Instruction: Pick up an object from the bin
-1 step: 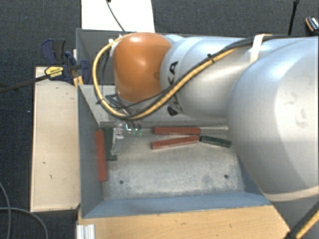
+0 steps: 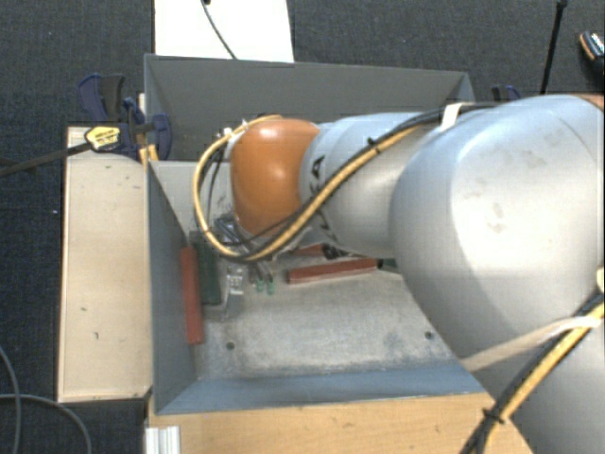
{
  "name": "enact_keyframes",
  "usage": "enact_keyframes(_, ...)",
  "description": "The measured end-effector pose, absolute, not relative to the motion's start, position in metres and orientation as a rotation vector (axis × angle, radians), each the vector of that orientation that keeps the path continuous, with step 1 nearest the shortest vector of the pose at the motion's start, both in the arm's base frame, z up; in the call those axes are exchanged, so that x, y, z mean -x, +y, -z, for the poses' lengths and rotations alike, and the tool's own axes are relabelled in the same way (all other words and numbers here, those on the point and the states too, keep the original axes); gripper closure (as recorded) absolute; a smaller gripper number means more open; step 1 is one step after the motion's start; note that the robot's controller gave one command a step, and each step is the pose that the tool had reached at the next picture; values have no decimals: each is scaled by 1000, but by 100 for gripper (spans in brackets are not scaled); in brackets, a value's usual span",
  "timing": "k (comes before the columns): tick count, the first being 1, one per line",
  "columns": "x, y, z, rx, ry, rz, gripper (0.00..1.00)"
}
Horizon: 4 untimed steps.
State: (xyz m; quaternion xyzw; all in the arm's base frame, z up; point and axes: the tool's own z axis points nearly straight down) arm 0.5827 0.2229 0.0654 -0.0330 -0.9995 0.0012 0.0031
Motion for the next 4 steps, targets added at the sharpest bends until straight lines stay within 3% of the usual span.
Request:
enact_keyframes(1,-569,215,-196,-749,-3061,2,0)
enact_keyframes(2,-567,135,-146,-1164,-2917,-1,0)
enact_keyframes(3,-591,78,-66,-1021,-2968,0,0)
enact_keyframes(4,-592,81,-71,-1022,-2973,2,100)
